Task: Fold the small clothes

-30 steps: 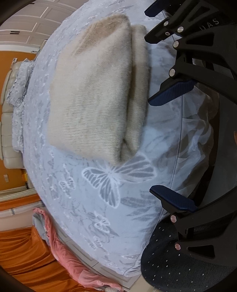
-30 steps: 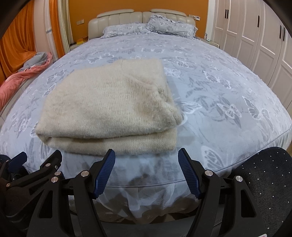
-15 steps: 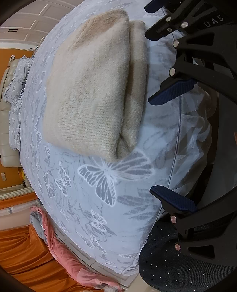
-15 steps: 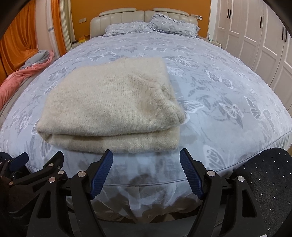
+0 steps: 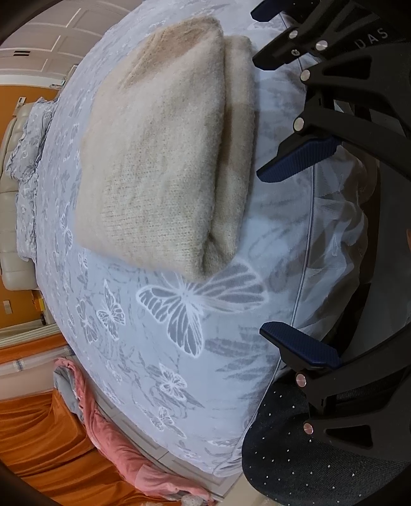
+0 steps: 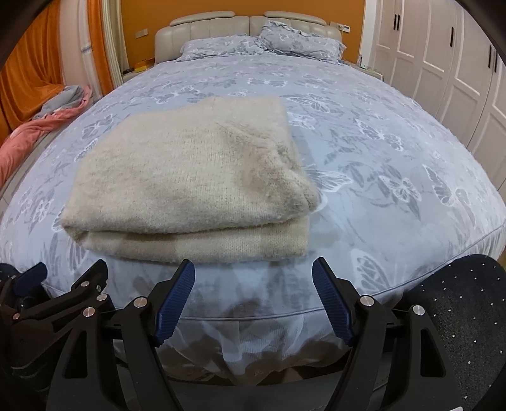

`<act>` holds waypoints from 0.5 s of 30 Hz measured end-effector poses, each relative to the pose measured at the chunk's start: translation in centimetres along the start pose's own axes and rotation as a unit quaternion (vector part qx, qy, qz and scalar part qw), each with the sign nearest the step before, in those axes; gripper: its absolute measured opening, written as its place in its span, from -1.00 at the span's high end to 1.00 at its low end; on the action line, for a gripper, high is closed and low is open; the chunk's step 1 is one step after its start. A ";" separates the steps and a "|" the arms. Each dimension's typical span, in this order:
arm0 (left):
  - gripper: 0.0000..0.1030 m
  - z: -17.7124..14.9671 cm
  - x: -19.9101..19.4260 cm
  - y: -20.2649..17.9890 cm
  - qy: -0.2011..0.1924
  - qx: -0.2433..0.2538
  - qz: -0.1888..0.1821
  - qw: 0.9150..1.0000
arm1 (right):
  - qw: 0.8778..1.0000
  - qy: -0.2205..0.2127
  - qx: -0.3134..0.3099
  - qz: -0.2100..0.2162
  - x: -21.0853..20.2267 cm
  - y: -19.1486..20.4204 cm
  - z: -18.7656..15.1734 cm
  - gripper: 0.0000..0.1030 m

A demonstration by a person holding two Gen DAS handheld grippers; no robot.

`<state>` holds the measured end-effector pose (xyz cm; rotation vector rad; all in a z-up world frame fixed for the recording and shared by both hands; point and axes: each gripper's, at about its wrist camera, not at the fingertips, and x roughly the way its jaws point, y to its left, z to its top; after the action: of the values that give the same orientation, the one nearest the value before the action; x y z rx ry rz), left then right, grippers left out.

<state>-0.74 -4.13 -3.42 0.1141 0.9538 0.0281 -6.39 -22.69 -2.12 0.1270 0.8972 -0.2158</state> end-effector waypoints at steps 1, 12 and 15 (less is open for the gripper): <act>-0.70 0.0 0.0 0.1 0.001 -0.001 0.000 1.000 | 1.000 0.000 0.000 0.004 0.0 0.0 0.0 -0.44; -0.70 0.0 -0.1 -0.1 -0.001 -0.001 0.002 1.000 | 1.000 -0.001 -0.001 0.002 0.0 0.1 -0.1 -0.45; -0.70 0.0 0.0 -0.2 0.001 -0.001 0.002 1.000 | 1.000 -0.001 0.000 0.001 -0.1 0.2 -0.1 -0.45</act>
<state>-0.78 -4.30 -3.41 0.1144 0.9546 0.0333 -6.51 -22.49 -2.14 0.1276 0.8946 -0.2142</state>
